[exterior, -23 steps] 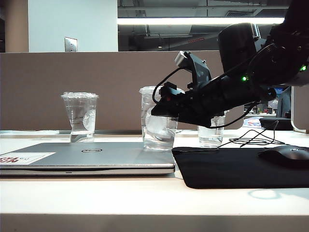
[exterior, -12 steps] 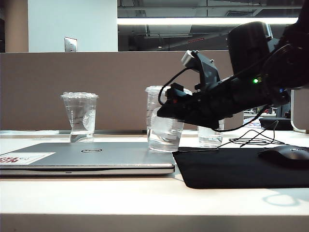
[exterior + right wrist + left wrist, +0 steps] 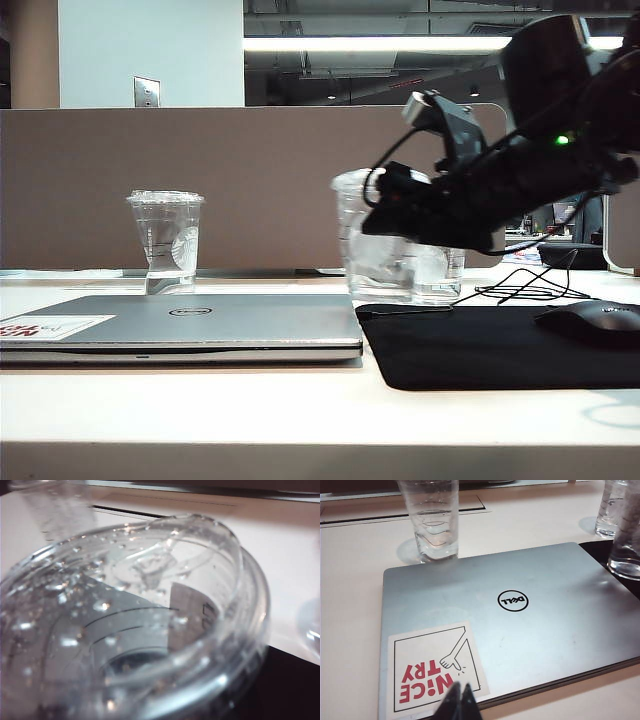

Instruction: Pick up the coffee cup on the middle and place it on the right side of the laptop.

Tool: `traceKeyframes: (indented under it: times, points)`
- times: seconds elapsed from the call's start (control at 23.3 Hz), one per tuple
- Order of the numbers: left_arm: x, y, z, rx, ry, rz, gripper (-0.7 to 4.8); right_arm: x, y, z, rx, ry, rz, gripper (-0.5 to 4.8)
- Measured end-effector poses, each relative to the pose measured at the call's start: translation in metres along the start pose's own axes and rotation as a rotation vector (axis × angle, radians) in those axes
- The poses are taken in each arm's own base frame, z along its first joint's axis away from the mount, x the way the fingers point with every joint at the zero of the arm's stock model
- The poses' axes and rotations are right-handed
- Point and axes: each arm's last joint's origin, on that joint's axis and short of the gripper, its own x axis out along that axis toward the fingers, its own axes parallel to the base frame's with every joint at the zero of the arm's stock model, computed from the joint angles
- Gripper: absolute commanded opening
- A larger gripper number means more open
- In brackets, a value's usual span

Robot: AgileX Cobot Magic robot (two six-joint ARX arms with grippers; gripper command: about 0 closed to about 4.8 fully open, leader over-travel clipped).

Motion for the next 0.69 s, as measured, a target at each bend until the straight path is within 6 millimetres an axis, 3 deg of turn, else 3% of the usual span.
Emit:
traceKeyframes:
  times: [0.26, 0.69]
  points:
    - [0.0, 0.0, 0.0, 0.0, 0.0, 0.0, -0.05, -0.02, -0.01, -0.019, 0.02, 0.059, -0.044, 3.23]
    - [0.0, 0.0, 0.0, 0.0, 0.0, 0.0, -0.05, -0.031, -0.01, -0.031, 0.017, 0.033, -0.043, 3.23]
